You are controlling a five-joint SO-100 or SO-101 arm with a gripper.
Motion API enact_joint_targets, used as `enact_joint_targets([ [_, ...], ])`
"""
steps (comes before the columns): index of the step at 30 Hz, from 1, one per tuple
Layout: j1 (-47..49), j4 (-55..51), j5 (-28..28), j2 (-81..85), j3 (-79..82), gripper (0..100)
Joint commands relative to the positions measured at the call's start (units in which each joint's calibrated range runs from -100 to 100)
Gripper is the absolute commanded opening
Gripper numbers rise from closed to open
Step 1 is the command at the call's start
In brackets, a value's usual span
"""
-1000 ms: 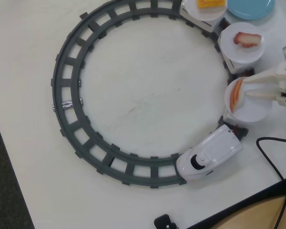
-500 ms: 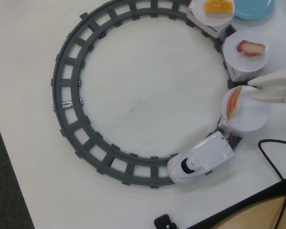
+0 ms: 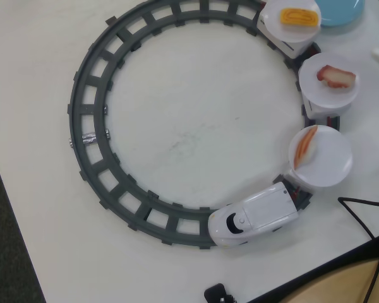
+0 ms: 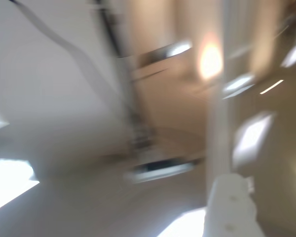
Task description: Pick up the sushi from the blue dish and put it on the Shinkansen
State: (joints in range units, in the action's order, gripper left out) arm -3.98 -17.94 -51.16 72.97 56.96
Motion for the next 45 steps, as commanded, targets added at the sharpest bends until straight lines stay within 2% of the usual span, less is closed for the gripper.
enact_joint_targets([
  [1, -10.99, 1.89, 17.5, -8.38, -10.28, 12],
  [4, -16.0, -2.65, 29.45, -15.97, -14.86, 10],
  [7, -16.71, -11.55, 39.73, -22.82, -21.05, 10],
  [10, -16.44, -21.56, 47.39, -27.42, -27.15, 10],
  [12, -16.97, -28.75, 50.27, -28.67, -30.65, 10],
  [17, -22.69, -46.81, 50.43, -25.66, -36.22, 10],
  [25, -43.65, -55.45, 50.38, -6.96, -30.3, 3],
  [30, -44.26, -56.9, 50.17, 3.57, -9.38, 2],
  [35, -44.88, -56.22, 47.18, 16.26, 11.27, 2],
  [39, -45.05, -57.08, 47.07, 27.03, 20.78, 2],
  [45, -45.14, -57.42, 47.07, 25.03, 28.86, 2],
])
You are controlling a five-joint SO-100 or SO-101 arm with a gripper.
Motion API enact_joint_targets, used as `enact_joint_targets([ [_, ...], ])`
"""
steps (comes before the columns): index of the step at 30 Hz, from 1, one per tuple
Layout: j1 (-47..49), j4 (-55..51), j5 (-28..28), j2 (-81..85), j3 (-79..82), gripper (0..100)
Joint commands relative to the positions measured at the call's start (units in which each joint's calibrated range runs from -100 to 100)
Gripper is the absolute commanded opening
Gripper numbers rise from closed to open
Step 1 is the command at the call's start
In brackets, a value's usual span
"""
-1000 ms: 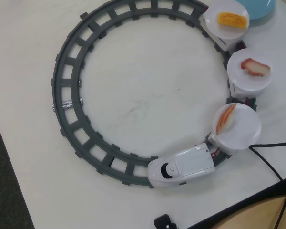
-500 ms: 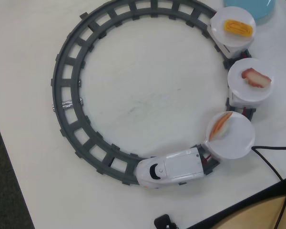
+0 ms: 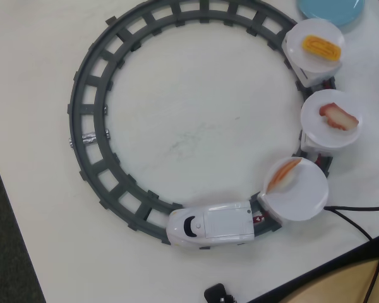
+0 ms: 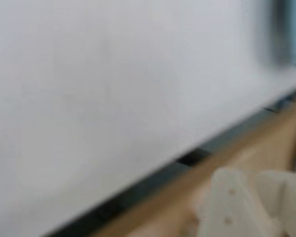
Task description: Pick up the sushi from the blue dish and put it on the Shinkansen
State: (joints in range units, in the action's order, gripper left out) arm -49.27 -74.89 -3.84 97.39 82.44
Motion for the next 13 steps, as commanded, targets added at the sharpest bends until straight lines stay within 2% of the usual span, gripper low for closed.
enact_joint_targets([
  [1, -0.02, -0.46, -0.25, 1.11, 4.72, 2],
  [7, -5.22, 0.48, -0.25, 1.61, 8.31, 2],
  [13, -5.39, 0.48, -0.19, 1.61, 8.4, 2],
])
